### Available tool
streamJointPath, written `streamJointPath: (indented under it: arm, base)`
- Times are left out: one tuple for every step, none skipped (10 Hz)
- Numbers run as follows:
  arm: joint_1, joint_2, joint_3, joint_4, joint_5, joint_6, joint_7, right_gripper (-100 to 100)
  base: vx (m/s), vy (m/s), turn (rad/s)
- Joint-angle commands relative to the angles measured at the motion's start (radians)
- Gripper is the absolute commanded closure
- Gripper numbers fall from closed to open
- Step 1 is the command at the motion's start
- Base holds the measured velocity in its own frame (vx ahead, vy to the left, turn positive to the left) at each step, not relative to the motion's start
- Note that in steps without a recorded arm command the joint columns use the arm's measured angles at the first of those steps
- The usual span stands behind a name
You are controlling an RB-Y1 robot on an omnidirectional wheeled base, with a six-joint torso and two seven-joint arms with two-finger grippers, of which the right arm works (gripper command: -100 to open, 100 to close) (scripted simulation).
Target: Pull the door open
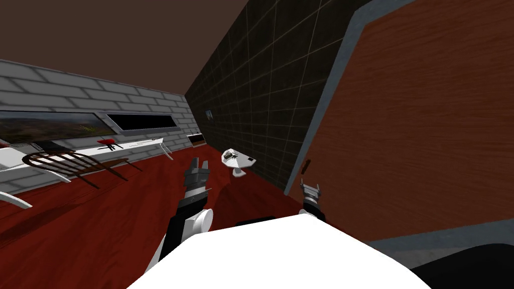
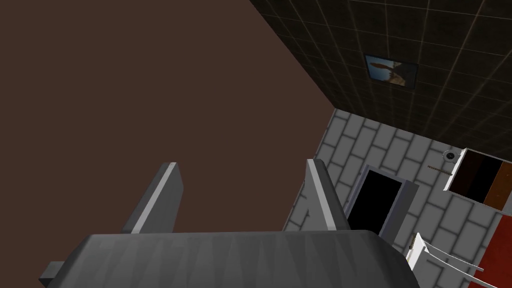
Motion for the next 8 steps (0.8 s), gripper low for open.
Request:
streamJointPath:
  arm:
    - [-0.007, -0.005, 0.000, 0.044, -0.040, -0.012, -0.034, -100]
    - [-0.011, -0.007, -0.001, 0.062, -0.055, -0.016, -0.046, -100]
    - [-0.019, -0.012, -0.001, 0.097, -0.083, -0.024, -0.071, -100]
    - [-0.022, -0.014, -0.001, 0.113, -0.096, -0.028, -0.082, -100]
    - [-0.028, -0.018, -0.002, 0.141, -0.119, -0.034, -0.101, -100]
    - [-0.035, -0.021, -0.002, 0.169, -0.141, -0.040, -0.121, -100]
    - [-0.040, -0.024, -0.003, 0.191, -0.160, -0.045, -0.136, -100]
    - [-0.044, -0.026, -0.003, 0.211, -0.175, -0.050, -0.150, -100]
  base:
    - [0.042, -0.118, 0.299]
    - [0.049, -0.122, 0.186]
    - [0.042, -0.132, 0.214]
    - [0.025, -0.125, 0.188]
    - [0.033, -0.125, 0.223]
    - [0.027, -0.128, 0.205]
    - [0.015, -0.119, 0.208]
    - [0.023, -0.124, 0.201]
